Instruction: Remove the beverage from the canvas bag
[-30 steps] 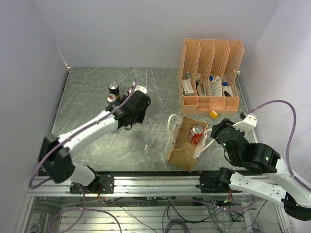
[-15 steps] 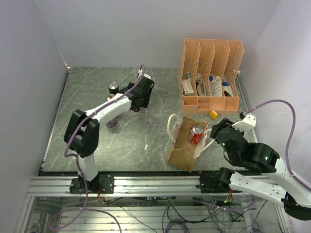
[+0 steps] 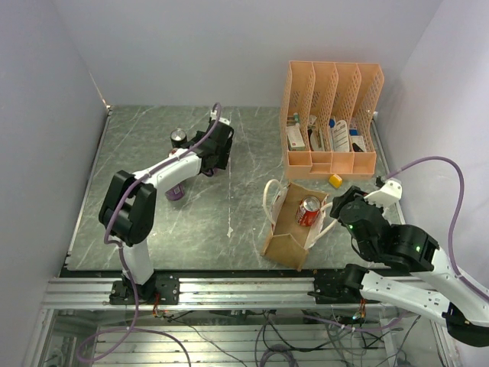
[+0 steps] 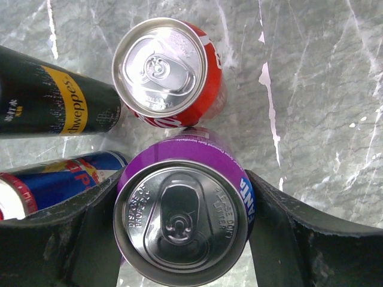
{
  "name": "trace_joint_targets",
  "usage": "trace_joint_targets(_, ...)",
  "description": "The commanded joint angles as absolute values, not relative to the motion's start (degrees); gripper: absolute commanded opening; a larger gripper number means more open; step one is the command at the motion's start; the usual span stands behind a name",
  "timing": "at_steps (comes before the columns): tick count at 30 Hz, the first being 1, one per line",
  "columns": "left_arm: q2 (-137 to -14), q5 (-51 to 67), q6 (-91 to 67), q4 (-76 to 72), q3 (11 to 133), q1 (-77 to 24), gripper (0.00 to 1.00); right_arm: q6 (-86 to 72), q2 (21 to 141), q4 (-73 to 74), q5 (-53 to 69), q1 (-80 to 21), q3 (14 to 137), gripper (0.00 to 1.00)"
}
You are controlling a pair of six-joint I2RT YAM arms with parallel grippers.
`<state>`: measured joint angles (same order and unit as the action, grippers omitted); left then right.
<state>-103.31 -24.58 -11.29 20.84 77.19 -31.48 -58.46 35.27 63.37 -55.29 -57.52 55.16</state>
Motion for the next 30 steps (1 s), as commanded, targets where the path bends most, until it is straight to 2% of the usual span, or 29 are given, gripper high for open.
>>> trace_joint_targets(1,-104.47,-22.96,-10.54,15.42,78.95,-30.40,0.07,-58.89,34.62,63.57,-56.95,-57.75,55.10,0.56)
trace_joint_targets(6,-104.73,-21.38,-11.68,14.72,78.49,-29.29,0.08,-59.41,35.48,64.16,-56.96,-57.80,55.28,0.56)
trace_joint_targets(15,-106.44,-18.96,-12.59,14.06,78.57,-27.11,0.18,-59.20,35.12,63.98,-56.95,-57.74,55.20,0.56)
trace_joint_targets(24,-106.47,-16.53,-13.09,13.44,78.05,-25.75,0.21,-59.32,34.75,64.07,-56.95,-57.79,55.20,0.56)
trace_joint_targets(30,-106.83,-16.43,-13.46,13.17,77.77,-25.75,0.28,-59.41,34.61,64.16,-56.95,-57.76,55.20,0.56)
